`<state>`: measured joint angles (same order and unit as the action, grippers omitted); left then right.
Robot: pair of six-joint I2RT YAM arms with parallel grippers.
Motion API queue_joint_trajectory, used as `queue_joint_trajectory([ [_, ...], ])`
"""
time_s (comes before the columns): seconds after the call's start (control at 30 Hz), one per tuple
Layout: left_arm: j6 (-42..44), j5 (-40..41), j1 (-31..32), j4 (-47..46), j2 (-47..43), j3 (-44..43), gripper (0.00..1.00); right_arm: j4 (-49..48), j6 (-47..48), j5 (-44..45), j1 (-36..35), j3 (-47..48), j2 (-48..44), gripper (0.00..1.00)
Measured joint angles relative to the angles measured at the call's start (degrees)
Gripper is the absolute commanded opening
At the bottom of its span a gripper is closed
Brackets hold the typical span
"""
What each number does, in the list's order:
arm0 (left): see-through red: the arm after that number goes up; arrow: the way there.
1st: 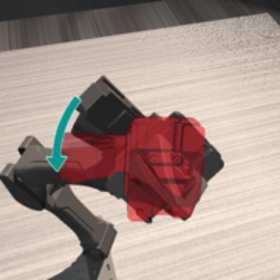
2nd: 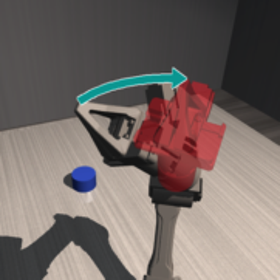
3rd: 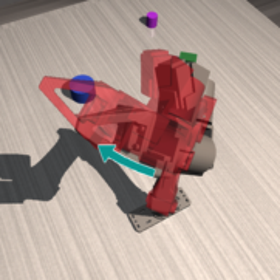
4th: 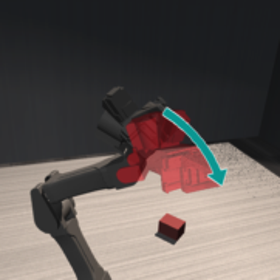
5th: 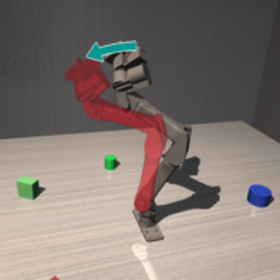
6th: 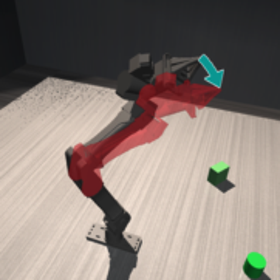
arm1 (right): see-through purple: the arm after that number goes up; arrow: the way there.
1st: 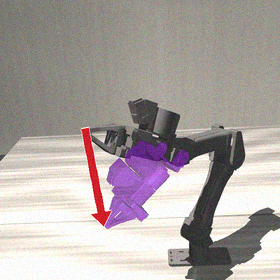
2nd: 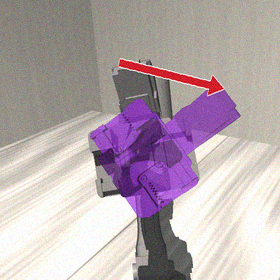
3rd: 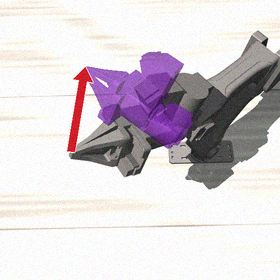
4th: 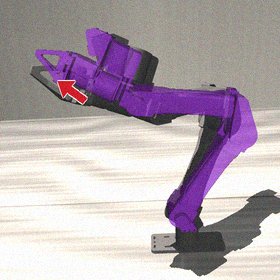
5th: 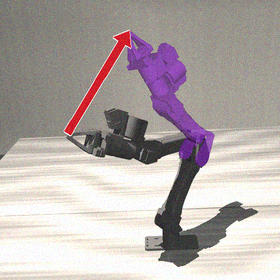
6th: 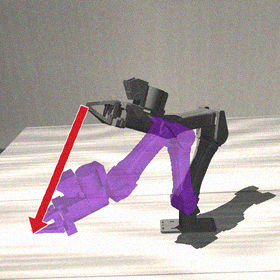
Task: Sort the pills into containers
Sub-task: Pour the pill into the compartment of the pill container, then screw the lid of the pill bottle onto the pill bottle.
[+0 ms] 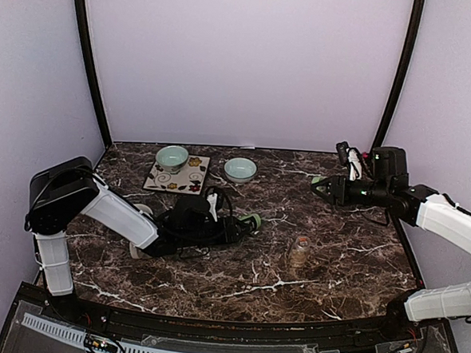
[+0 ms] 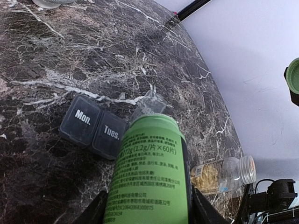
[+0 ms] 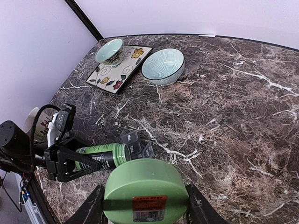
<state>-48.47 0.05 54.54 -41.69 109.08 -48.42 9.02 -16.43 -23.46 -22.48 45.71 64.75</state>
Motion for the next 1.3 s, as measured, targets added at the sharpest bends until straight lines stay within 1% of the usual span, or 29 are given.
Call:
queue_joint_trajectory([
  [0.3,-0.6,-1.3,0.0,-6.3,0.0,2.7,0.00,0.0,0.0,-0.3,0.0,0.0,0.3,0.20],
  [0.63,-1.9,-5.7,0.0,-14.5,0.0,5.0,0.00,0.5,0.0,-1.2,0.0,0.4,0.3,0.19],
  [0.8,-3.0,-10.1,-0.8,-18.5,0.0,5.0,0.00,1.7,0.0,-2.5,0.0,2.3,0.3,0.19],
  [1.0,-4.4,-16.6,-2.6,-21.0,0.0,3.7,0.00,3.5,0.2,-5.1,0.0,5.0,0.1,0.19],
  [1.17,-7.8,-23.0,-5.0,-24.4,0.0,1.8,0.00,5.7,0.5,-8.9,0.0,6.2,-0.9,0.19],
  [1.3,-11.4,-28.8,-6.5,-27.6,0.4,-1.8,0.00,7.5,1.1,-12.3,0.0,7.2,-1.4,0.20],
])
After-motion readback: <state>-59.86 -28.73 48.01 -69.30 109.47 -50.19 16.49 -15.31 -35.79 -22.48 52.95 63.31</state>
